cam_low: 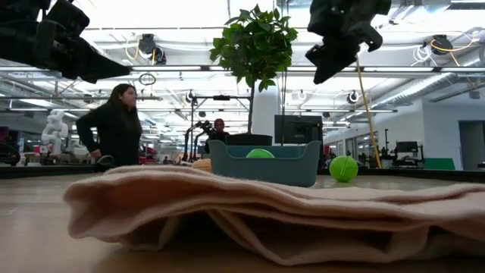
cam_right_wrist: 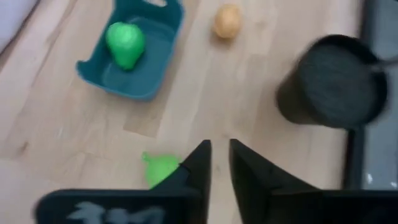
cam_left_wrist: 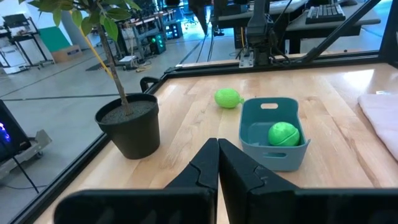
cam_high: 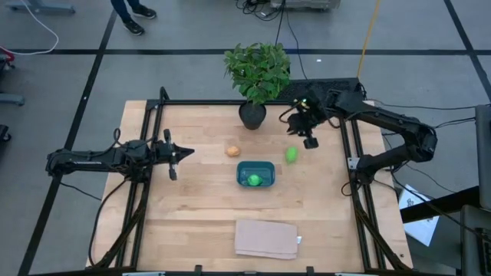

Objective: Pick and placing Produce into tupperware
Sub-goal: Put the lime into the blue container

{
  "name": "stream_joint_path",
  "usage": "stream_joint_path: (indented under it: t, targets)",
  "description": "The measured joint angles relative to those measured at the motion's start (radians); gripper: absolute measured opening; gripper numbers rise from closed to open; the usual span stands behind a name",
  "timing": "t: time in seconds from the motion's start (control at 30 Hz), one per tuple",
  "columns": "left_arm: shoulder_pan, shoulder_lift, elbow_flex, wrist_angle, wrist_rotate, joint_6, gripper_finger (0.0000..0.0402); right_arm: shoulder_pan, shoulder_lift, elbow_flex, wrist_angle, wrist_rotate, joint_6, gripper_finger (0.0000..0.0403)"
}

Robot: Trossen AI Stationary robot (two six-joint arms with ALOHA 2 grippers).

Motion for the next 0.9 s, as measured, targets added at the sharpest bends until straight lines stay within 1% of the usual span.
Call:
stream_joint_path:
  t: [0.13, 0.23, 0.33, 0.43, 0.6, 0.7, 0.9]
  targets:
    - [0.000, 0.000, 0.000, -0.001, 0.000, 0.000, 0.0014, 0.048, 0.041, 0.000, -0.001, 0.015, -0.031, 0.0127]
    - [0.000, 0.000, 0.000, -0.007, 0.000, 0.000, 0.0014, 0.092, 0.077, 0.000, -0.003, 0.102, -0.053, 0.0178]
    - [0.000, 0.000, 0.000, -0.009, 0.000, 0.000, 0.0014, 0.129, 0.116, -0.001, -0.019, 0.197, -0.072, 0.0221]
    - [0.000, 0.000, 0.000, -0.019, 0.000, -0.001, 0.0014, 0.155, 0.144, -0.007, -0.017, 0.241, -0.124, 0.0253]
    - [0.000, 0.000, 0.000, -0.020, 0.000, -0.004, 0.0014, 0.195, 0.153, -0.059, 0.024, 0.294, -0.202, 0.0283]
    - [0.000, 0.000, 0.000, -0.020, 0.000, -0.008, 0.0015, 0.208, 0.151, -0.101, 0.038, 0.313, -0.223, 0.0290]
    - [0.000, 0.000, 0.000, -0.021, 0.000, -0.010, 0.0014, 0.208, 0.147, -0.196, 0.065, 0.314, -0.235, 0.0297]
